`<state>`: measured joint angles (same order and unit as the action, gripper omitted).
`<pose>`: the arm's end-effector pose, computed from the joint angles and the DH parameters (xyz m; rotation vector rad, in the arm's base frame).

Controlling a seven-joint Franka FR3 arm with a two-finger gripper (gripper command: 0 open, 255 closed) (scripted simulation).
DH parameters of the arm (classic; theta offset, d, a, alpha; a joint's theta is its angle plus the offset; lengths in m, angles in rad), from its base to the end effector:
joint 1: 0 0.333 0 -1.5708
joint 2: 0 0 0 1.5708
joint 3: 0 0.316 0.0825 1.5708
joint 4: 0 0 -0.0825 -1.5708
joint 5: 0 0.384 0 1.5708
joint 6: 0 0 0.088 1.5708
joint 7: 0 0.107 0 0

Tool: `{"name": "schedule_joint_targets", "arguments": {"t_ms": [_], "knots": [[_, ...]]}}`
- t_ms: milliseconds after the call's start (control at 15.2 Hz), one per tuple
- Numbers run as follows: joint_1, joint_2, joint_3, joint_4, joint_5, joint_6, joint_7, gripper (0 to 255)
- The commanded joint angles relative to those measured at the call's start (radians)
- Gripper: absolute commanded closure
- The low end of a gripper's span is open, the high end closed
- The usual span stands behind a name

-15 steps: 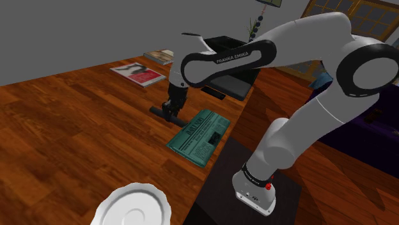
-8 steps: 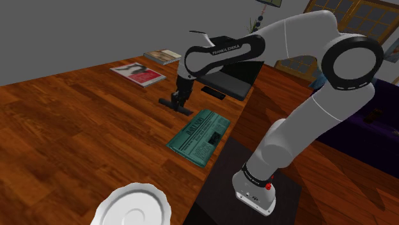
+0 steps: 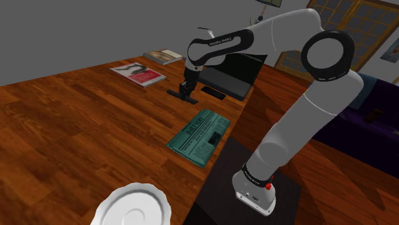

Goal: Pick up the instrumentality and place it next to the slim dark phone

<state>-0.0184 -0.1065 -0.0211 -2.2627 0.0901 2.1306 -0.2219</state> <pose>0.4992 -0.0159 0.4035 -3.0540 -0.2045 0.0234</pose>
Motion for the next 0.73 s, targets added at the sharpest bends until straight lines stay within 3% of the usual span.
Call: {"name": "schedule_joint_targets", "arguments": {"t_ms": [0, 660], "knots": [[-0.02, 0.032, -0.024, 0.04, -0.003, -0.011, -0.042, 255], [-0.126, 0.254, -0.123, 0.322, 0.012, -0.088, -0.249, 255]]}}
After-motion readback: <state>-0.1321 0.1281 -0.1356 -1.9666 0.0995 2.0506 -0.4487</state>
